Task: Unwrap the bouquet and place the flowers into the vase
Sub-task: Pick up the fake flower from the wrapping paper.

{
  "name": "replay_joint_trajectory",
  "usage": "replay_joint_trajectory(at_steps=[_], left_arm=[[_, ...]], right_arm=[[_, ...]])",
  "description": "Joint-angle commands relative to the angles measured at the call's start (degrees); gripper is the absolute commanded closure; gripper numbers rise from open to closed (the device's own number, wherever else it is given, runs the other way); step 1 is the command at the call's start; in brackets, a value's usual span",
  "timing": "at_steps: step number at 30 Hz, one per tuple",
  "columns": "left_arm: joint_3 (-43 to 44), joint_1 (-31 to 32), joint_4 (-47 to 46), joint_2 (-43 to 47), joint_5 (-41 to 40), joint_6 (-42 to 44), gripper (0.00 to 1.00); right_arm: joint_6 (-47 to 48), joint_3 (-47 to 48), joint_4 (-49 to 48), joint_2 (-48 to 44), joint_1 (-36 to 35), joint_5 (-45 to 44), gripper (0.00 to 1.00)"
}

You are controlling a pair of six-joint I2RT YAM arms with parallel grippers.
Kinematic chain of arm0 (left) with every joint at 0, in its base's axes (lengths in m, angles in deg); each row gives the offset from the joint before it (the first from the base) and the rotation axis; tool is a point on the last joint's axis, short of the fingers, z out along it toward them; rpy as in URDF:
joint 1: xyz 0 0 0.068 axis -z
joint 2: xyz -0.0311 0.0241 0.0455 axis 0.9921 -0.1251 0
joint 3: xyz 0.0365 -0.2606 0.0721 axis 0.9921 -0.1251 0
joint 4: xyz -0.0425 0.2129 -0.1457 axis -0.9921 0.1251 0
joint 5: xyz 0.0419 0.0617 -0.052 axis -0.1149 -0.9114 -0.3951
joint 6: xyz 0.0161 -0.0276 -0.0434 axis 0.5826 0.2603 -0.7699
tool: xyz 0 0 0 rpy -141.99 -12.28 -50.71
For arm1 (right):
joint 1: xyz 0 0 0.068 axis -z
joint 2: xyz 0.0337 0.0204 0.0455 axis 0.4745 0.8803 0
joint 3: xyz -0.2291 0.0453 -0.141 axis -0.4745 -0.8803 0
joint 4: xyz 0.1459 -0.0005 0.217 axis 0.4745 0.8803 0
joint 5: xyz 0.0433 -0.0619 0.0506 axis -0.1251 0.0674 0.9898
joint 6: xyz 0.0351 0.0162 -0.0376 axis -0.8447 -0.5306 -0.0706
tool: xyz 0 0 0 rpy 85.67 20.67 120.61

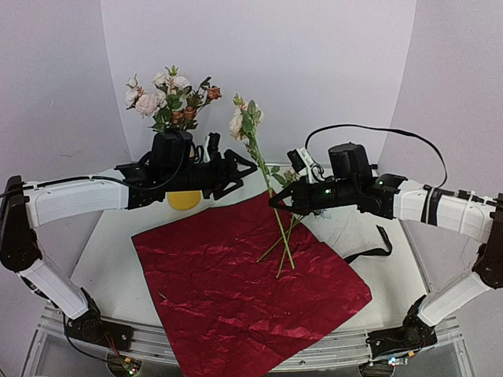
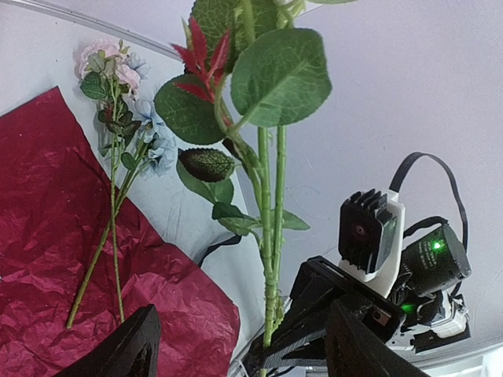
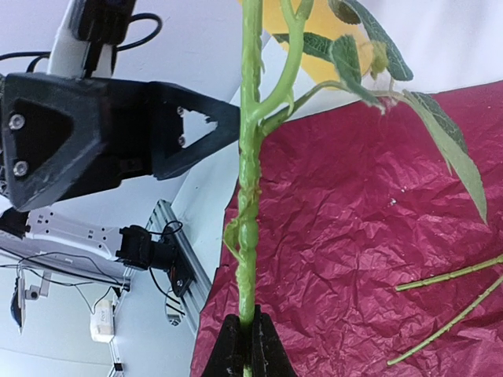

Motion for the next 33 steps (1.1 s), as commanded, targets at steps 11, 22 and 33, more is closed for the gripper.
replay_joint_trajectory(at_steps=[11,22,33], left_arm=[[1.9,3.0,-5.6,-0.5,-4.7,-4.4,0.43],[0.7,3.3,-5.5,0.4,-6.5,-4.7,0.6],[0.0,3.4,-5.5,1.2,-6.3,-4.1,0.88]], right_arm=[[1.6,-3.3,-2.4,-4.9,-2.5,4.1,1.0],[2.2,-3.7,-2.7,-5.4,-3.7,5.5,1.0],[2.4,-3.2,-2.8,-3.7,-4.8,7.1,1.0]])
